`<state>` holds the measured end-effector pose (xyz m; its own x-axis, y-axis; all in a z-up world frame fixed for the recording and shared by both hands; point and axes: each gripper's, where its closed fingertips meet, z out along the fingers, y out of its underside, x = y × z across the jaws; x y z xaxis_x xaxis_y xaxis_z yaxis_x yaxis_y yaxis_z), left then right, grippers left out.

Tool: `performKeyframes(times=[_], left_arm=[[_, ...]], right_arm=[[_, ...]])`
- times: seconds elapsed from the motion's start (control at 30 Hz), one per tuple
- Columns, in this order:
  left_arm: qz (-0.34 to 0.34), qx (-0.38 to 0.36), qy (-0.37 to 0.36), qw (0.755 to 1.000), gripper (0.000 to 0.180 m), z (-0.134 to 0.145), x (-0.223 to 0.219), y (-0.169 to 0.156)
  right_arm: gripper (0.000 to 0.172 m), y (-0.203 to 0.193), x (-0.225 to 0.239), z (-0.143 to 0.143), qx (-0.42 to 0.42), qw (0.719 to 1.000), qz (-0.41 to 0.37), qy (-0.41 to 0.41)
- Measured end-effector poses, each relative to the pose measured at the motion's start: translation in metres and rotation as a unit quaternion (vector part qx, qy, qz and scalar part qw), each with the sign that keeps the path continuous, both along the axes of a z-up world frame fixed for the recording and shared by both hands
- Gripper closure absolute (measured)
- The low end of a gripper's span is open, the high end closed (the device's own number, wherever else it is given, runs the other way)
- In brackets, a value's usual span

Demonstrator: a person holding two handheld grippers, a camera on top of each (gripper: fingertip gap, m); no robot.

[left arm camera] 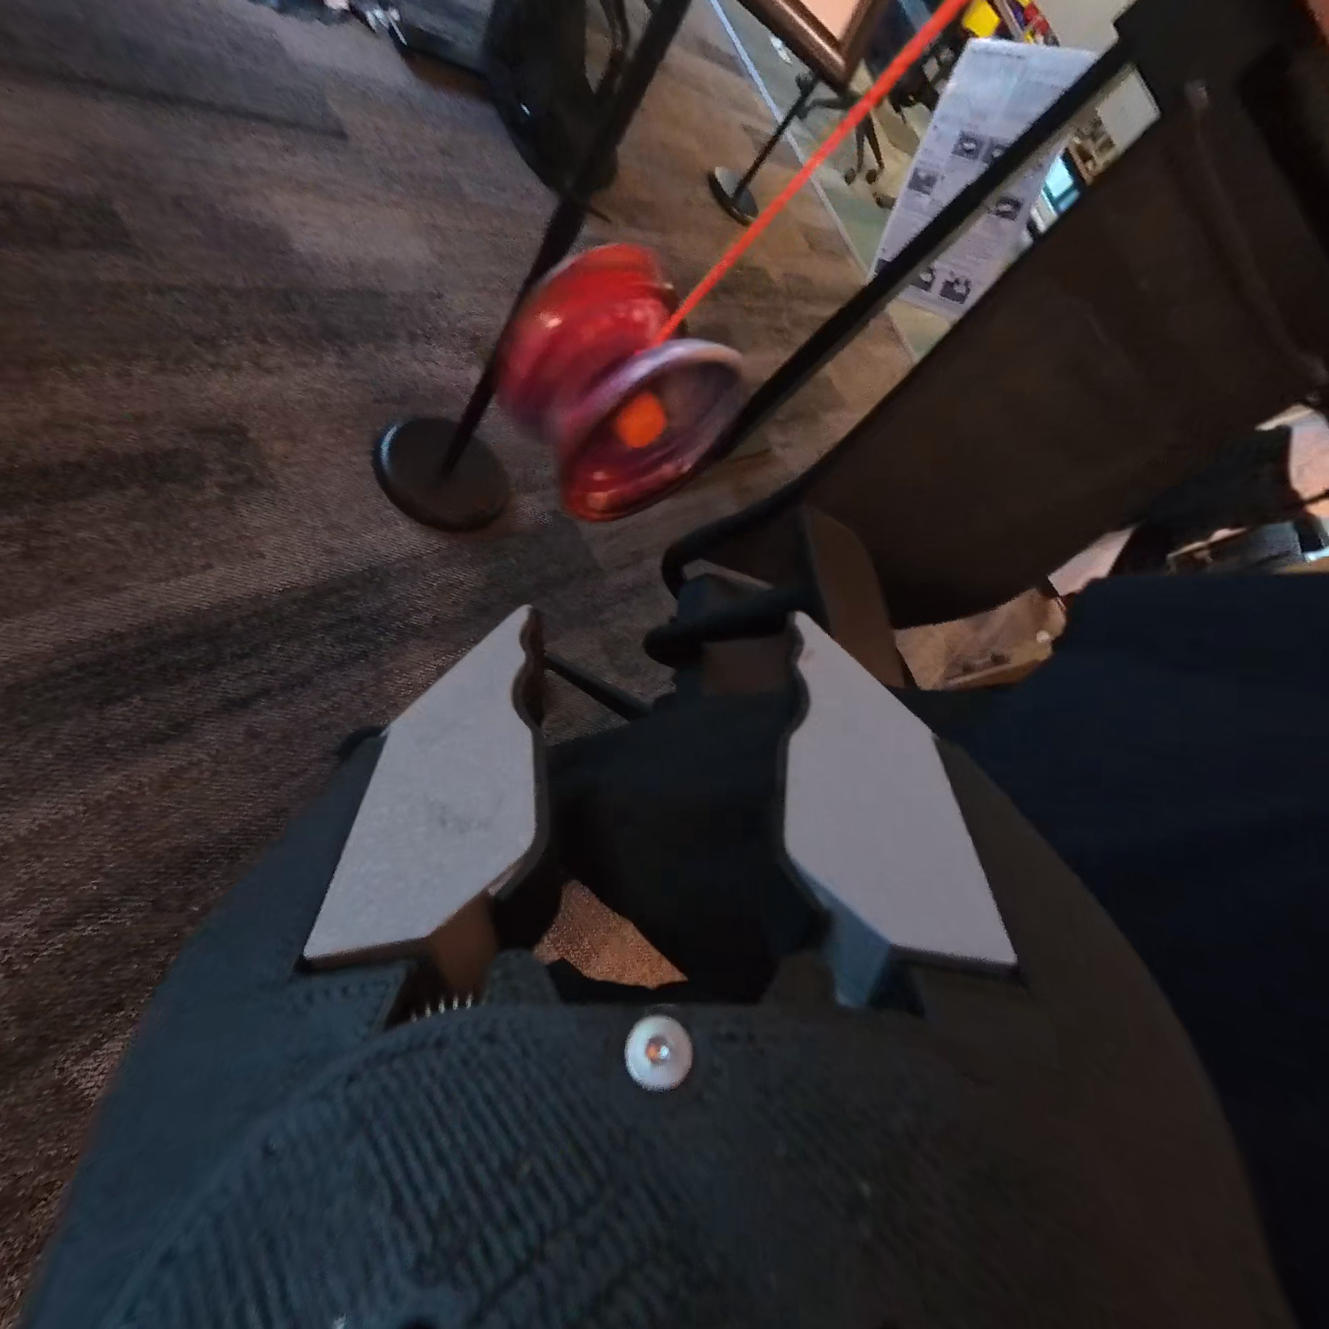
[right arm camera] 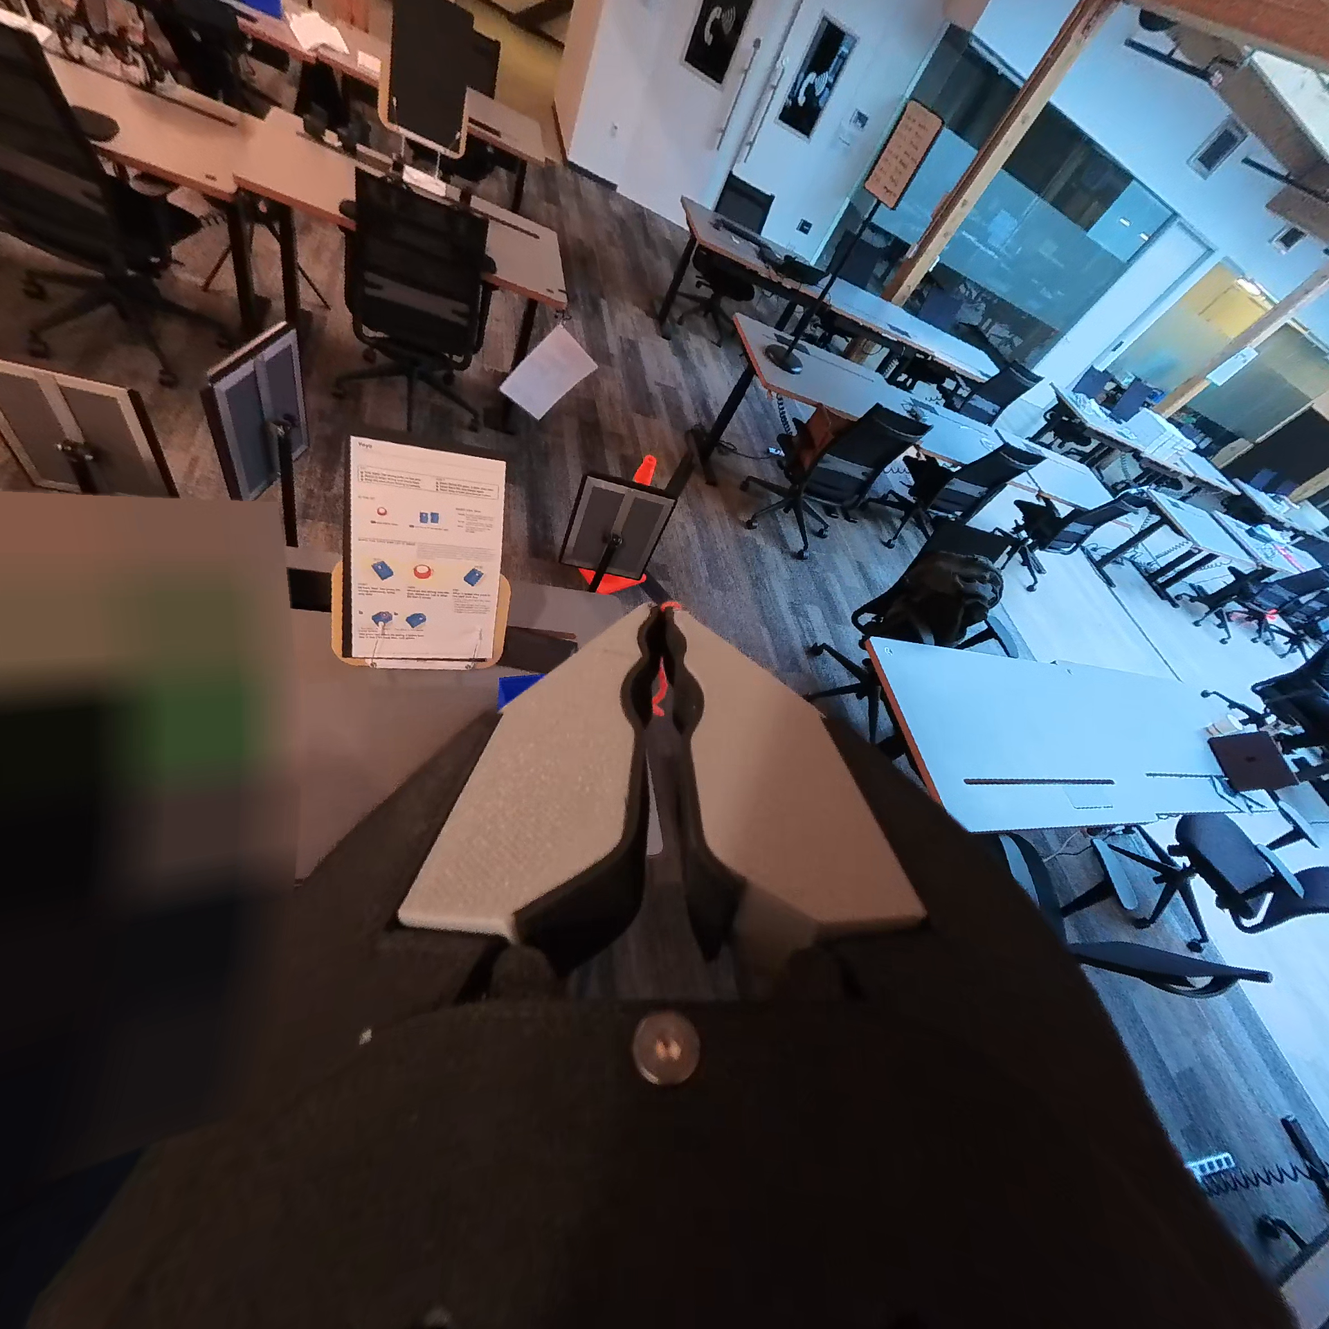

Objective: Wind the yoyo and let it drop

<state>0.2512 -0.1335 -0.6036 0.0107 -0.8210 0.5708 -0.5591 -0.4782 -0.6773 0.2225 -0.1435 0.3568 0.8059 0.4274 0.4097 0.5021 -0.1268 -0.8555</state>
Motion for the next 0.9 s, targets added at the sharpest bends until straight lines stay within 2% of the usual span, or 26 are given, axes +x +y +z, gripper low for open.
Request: performKeyframes(times=[0.17, 0.3, 0.43, 0.6, 0.73, 0.87, 0.9], left_arm=[[0.019, 0.014, -0.019, 1.000, 0.123, 0.012, 0.011, 0.022], [0.010, 0.010, -0.051, 0.999, 0.128, 0.030, 0.026, 0.012], [-0.004, 0.009, -0.058, 0.998, 0.133, 0.035, 0.040, -0.004], [-0.054, 0.013, -0.082, 0.995, 0.173, 0.046, 0.034, -0.024], [-0.064, -0.008, -0.059, 0.996, 0.158, 0.038, 0.019, -0.028], [-0.084, -0.026, -0.052, 0.995, 0.176, 0.030, 0.000, -0.033], [-0.082, -0.026, -0.048, 0.995, 0.176, 0.026, -0.003, -0.033]], right_arm=[[0.172, -0.002, -0.008, 0.004, 0.002, 1.000, 0.001, -0.007], [0.172, -0.001, -0.014, 0.005, 0.004, 1.000, -0.002, -0.014], [0.172, 0.000, -0.023, 0.005, 0.008, 1.000, 0.008, -0.014], [0.172, 0.004, -0.026, 0.000, 0.002, 1.000, 0.007, -0.016], [0.172, 0.004, -0.027, -0.002, 0.003, 1.000, 0.010, -0.013], [0.172, 0.003, -0.024, -0.006, 0.001, 1.000, 0.013, -0.009], [0.172, 0.003, -0.023, -0.006, 0.001, 1.000, 0.016, -0.007]])
